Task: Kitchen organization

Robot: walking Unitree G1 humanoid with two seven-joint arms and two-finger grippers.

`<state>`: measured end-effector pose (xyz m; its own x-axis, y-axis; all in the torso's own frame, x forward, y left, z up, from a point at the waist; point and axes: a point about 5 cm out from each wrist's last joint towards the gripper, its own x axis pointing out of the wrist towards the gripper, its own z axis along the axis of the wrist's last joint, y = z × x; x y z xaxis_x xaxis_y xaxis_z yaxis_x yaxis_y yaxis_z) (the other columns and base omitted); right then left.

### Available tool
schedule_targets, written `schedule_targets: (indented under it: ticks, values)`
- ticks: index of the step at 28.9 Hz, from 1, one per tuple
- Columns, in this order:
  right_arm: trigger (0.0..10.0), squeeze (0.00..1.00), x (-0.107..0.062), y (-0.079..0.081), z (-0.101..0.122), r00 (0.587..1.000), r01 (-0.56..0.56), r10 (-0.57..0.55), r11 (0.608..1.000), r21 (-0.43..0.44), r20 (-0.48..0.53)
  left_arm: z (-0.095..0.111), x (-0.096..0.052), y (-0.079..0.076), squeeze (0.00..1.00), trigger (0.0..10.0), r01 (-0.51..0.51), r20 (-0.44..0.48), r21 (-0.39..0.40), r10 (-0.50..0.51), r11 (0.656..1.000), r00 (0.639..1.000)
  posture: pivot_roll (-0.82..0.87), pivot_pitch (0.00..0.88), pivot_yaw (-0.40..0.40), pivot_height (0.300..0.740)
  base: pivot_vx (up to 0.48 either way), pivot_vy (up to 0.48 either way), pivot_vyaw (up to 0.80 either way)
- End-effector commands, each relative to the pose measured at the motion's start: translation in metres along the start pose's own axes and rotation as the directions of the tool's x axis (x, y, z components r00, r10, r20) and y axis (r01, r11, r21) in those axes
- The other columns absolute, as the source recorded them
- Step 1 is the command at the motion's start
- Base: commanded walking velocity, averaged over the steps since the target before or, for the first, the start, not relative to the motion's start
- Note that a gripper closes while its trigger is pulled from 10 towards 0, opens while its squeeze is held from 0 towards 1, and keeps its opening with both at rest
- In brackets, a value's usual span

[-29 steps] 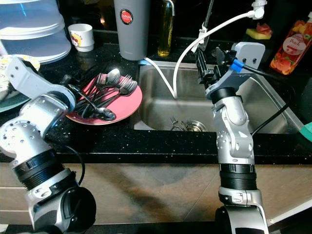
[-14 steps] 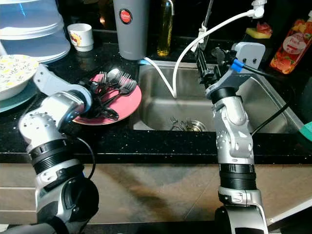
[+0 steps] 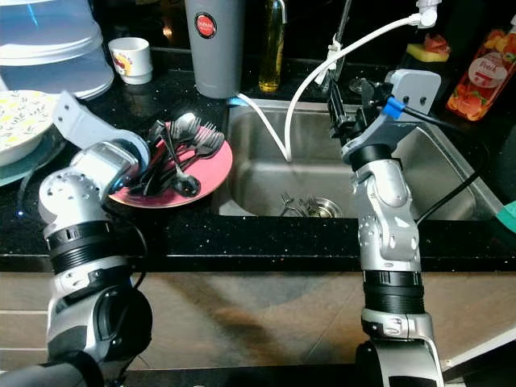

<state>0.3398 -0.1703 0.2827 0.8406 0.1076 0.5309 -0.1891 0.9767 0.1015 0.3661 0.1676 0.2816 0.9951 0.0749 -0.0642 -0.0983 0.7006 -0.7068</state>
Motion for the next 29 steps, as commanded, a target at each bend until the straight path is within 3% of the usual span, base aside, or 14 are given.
schedule_targets:
  ticks: [1,3,4,6,8,9,13,15,18,19,20,21,23,29]
  values:
    - [10.0,0.0,-0.001,-0.006,0.002,1.0,0.023,-0.023,1.0,-0.004,0.008,0.011,-0.005,-0.023,0.0,0.0,0.108,0.059,0.058,-0.112,0.992,0.992,0.1,0.027,-0.032,0.74,0.0,0.0,0.0]
    - [10.0,0.0,-0.001,-0.005,0.002,1.0,0.023,-0.023,1.0,-0.003,0.009,0.015,-0.005,-0.031,0.0,0.0,0.149,0.079,0.098,-0.157,0.984,0.984,0.1,0.025,-0.028,0.74,0.0,0.0,0.0]
    - [10.0,0.0,-0.001,-0.005,0.002,1.0,0.024,-0.024,1.0,-0.002,0.01,0.016,-0.004,-0.038,0.0,10.0,0.182,0.072,0.124,-0.192,0.975,0.979,0.1,0.024,-0.025,0.74,0.0,0.0,0.0]
    - [10.0,0.0,-0.001,-0.004,0.002,1.0,0.025,-0.024,1.0,-0.002,0.011,0.016,-0.003,-0.048,0.0,10.0,0.211,0.064,0.202,-0.228,0.956,0.972,0.1,0.025,-0.015,0.74,0.0,0.0,0.0]
    - [10.0,0.0,-0.002,-0.004,0.002,1.0,0.026,-0.026,1.0,-0.003,0.013,0.014,-0.001,-0.047,0.0,10.0,0.187,0.046,0.219,-0.202,0.958,0.978,0.09,0.023,-0.008,0.74,0.0,0.0,0.0]
    - [10.0,0.0,-0.003,-0.005,0.002,0.999,0.032,-0.032,0.999,-0.005,0.013,0.011,0.002,-0.04,1.0,10.0,0.122,0.016,0.197,-0.128,0.973,0.992,0.09,0.023,-0.004,0.74,0.0,0.0,0.0]
    - [10.0,0.0,-0.007,-0.007,0.003,0.999,0.042,-0.042,0.999,-0.011,0.011,0.003,0.004,-0.022,1.0,10.0,0.012,-0.037,0.226,-0.004,0.974,0.999,0.08,0.024,0.003,0.74,0.0,0.0,0.0]
    - [10.0,0.0,-0.01,-0.009,0.002,0.999,0.048,-0.048,0.999,-0.016,0.007,-0.007,0.001,-0.004,1.0,10.0,-0.076,-0.083,0.288,0.104,0.955,0.991,0.09,0.025,0.005,0.74,0.0,0.0,0.0]
    - [10.0,0.0,-0.01,-0.01,0.002,0.999,0.049,-0.049,0.999,-0.016,0.005,-0.012,0.0,0.002,1.0,10.0,-0.092,-0.11,0.325,0.134,0.941,0.985,0.09,0.025,0.004,0.74,0.0,0.0,0.0]
    - [10.0,0.0,-0.01,-0.01,0.001,0.999,0.049,-0.049,0.999,-0.015,0.003,-0.017,0.0,0.008,0.84,10.0,-0.095,-0.13,0.372,0.153,0.923,0.98,0.09,0.025,0.004,0.74,0.0,0.0,0.0]
    - [10.0,0.0,-0.01,-0.01,0.001,0.999,0.049,-0.049,0.999,-0.015,0.003,-0.017,0.0,0.008,0.84,10.0,-0.095,-0.13,0.372,0.153,0.923,0.98,0.09,0.025,0.004,0.74,0.0,0.0,0.0]
    - [10.0,0.0,-0.009,-0.008,0.0,0.999,0.044,-0.044,0.999,-0.011,0.001,-0.023,0.0,0.009,0.0,10.0,-0.073,-0.154,0.412,0.149,0.908,0.977,0.1,0.022,-0.001,0.74,0.0,0.0,0.0]
    - [10.0,0.0,-0.006,-0.004,-0.001,1.0,0.03,-0.03,1.0,-0.002,0.002,-0.034,0.001,0.006,0.0,10.0,-0.025,-0.177,0.49,0.127,0.871,0.976,0.1,0.022,-0.001,0.74,0.0,0.0,0.0]
    - [10.0,0.0,-0.005,-0.002,-0.001,1.0,0.025,-0.025,1.0,0.001,0.004,-0.049,0.007,0.014,0.0,10.0,-0.025,-0.172,0.596,0.158,0.803,0.972,0.11,0.01,0.002,0.74,0.0,0.0,0.0]
